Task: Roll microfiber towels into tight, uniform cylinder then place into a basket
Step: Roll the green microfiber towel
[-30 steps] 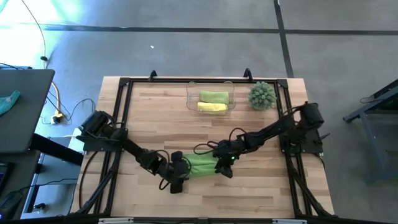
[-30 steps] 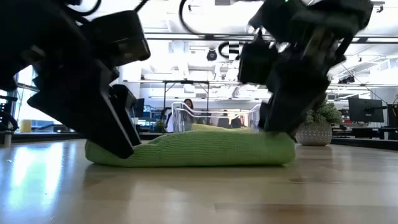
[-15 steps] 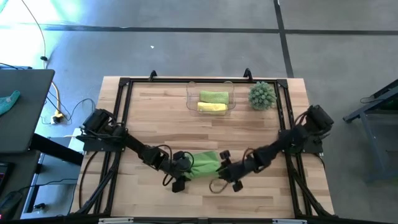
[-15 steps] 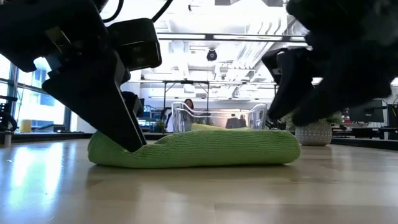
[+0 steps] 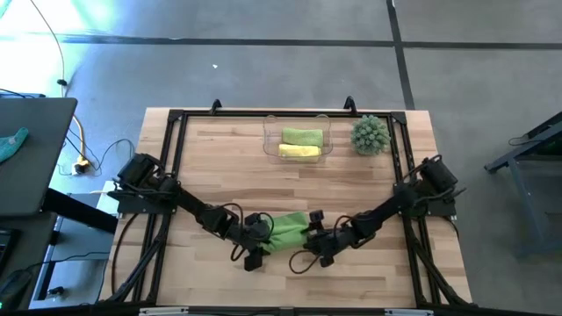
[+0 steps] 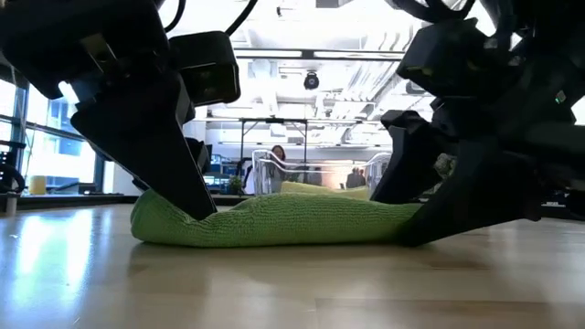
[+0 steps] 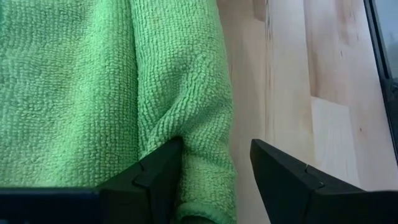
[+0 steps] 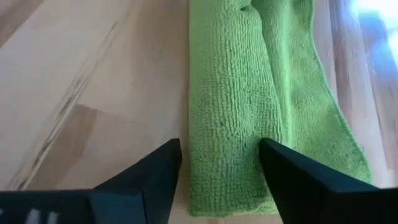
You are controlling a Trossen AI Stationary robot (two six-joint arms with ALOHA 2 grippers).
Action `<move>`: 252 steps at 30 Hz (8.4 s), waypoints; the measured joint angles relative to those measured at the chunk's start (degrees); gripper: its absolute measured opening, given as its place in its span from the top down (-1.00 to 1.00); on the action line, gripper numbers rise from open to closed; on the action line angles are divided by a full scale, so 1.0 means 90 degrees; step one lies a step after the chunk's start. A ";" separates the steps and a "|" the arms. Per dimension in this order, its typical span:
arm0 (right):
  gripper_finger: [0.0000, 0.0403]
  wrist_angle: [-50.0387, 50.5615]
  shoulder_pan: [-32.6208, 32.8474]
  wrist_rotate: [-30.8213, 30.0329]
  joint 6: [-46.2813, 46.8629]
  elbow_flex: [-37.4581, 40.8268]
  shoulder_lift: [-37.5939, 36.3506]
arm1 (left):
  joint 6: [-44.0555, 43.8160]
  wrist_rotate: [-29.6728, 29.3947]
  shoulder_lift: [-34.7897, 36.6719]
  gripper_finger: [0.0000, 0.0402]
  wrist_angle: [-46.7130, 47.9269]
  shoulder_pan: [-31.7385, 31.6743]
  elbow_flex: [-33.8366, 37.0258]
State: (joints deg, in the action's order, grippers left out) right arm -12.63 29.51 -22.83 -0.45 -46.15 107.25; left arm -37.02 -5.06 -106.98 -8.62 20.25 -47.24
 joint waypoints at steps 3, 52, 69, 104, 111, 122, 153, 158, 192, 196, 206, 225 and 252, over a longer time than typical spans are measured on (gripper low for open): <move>-0.11 -0.0023 -0.0025 0.0029 0.0278 -0.0007 0.0122 | -0.0039 0.0035 0.0002 0.07 0.0000 0.0001 0.0000; 0.97 -0.0106 -0.1444 0.4056 0.5168 0.0022 0.0145 | 0.1479 -0.3056 -0.0068 0.05 0.0146 0.1271 0.0018; 0.46 0.0762 -0.1568 0.4807 0.3243 0.0052 -0.0956 | -0.0878 -0.1171 0.0002 0.90 -0.0491 0.0514 0.0450; 0.03 0.0139 0.0217 0.0252 -0.0326 0.0017 -0.0483 | -0.1851 -0.0301 0.0061 0.93 -0.2008 0.0083 0.1190; 0.01 0.0038 0.0029 0.0197 0.0282 -0.0005 0.0031 | -0.1804 -0.0291 0.0090 0.89 -0.2020 0.0085 0.1192; 0.01 0.0280 -0.0192 0.0503 0.2294 -0.0022 0.0069 | -0.0888 0.0210 0.0828 0.34 -0.1096 0.0045 0.1245; 0.72 -0.0078 -0.1485 0.3489 0.4500 0.0010 0.0128 | 0.2006 -0.2907 0.1887 0.10 0.1272 0.1309 0.1235; 0.72 -0.0074 -0.1485 0.3468 0.4476 0.0010 0.0128 | 0.1795 -0.3177 0.2307 0.10 0.1477 0.1557 0.1201; 0.72 -0.0148 -0.1628 0.3937 0.4668 0.0014 0.0142 | 0.0641 -0.1970 -0.0044 0.10 -0.0958 0.0369 0.0488; 0.69 -0.0227 -0.1648 0.3930 0.3954 0.0023 0.0050 | -0.0379 -0.1846 -0.0042 0.20 -0.0939 0.0424 0.0498; 0.37 0.0773 -0.1823 0.3568 0.1889 0.0053 -0.1253 | -0.0776 -0.1892 -0.0080 0.61 -0.0719 0.0491 0.0500; 0.24 -0.0776 -0.0032 0.0052 -0.1135 0.0019 -0.0294 | -0.0945 -0.1917 -0.0083 0.71 -0.0716 0.0435 0.0512; 0.32 -0.0366 -0.1257 0.1389 0.1301 -0.0034 0.0334 | 0.0272 -0.1799 0.0716 0.55 -0.0073 0.0464 0.0573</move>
State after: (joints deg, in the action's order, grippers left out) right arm -15.92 18.19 -10.32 11.26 -46.46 110.26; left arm -34.57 -21.25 -100.53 -9.28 24.43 -42.09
